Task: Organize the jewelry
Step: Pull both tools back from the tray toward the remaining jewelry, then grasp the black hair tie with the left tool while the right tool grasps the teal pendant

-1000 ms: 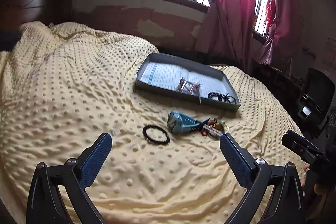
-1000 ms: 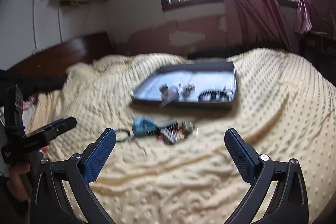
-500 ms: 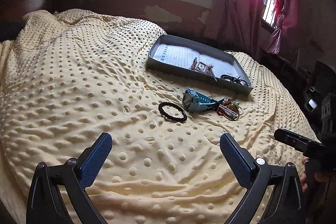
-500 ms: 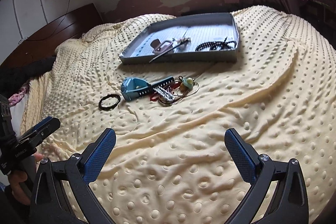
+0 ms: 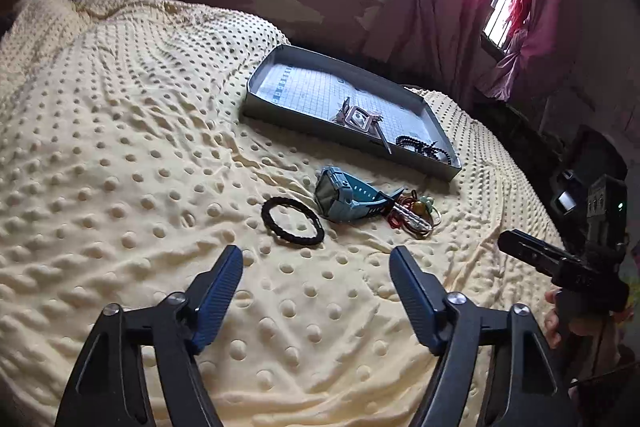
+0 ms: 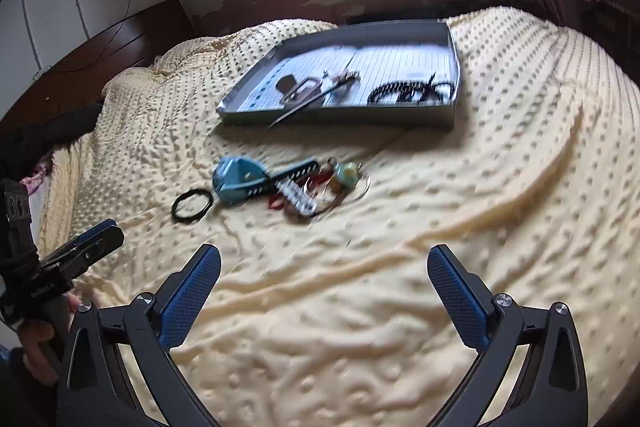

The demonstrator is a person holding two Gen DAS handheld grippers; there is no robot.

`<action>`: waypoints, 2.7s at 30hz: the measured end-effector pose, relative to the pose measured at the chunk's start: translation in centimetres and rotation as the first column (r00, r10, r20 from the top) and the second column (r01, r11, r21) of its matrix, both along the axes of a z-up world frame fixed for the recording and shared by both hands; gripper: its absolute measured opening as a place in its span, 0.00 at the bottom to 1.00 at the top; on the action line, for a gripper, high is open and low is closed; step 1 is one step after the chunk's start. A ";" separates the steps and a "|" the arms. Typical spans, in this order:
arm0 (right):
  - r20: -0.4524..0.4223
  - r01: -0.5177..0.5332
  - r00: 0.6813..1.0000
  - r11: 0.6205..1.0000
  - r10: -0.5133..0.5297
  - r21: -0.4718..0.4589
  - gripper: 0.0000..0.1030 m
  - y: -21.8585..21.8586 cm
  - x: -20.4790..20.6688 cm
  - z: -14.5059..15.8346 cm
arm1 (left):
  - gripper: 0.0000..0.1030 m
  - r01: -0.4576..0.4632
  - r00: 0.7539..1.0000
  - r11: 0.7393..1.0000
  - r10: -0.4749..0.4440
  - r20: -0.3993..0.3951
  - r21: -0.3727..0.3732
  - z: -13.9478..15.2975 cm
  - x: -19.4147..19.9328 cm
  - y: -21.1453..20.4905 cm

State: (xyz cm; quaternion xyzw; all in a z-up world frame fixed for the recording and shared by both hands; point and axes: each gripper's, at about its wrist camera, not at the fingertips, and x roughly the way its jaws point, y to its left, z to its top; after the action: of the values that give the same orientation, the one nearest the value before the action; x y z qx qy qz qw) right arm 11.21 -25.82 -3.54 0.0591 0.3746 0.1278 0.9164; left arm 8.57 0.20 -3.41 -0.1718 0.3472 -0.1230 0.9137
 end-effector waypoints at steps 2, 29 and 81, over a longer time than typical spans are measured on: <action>0.024 0.028 0.999 0.999 -0.028 -0.020 0.98 -0.5 0.6 0.3 | 0.63 0.007 1.000 0.998 -0.009 -0.026 -0.055 -0.3 0.7 0.5; -0.024 -0.039 0.999 0.997 0.037 -0.073 0.34 3.0 8.1 -3.6 | 0.24 -0.152 0.964 0.987 0.135 -0.229 -0.055 -4.8 7.3 -0.3; 0.242 0.066 0.966 0.992 -0.091 0.112 0.16 0.4 3.3 3.0 | 0.05 -0.071 0.990 0.994 0.081 0.117 -0.087 0.7 2.6 -2.1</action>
State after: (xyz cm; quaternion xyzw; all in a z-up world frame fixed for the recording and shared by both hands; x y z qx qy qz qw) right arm 14.50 -25.38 -0.52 0.1046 0.2482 0.1167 0.9559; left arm 11.19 -1.94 -2.71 -0.2146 0.2795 -0.1126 0.9290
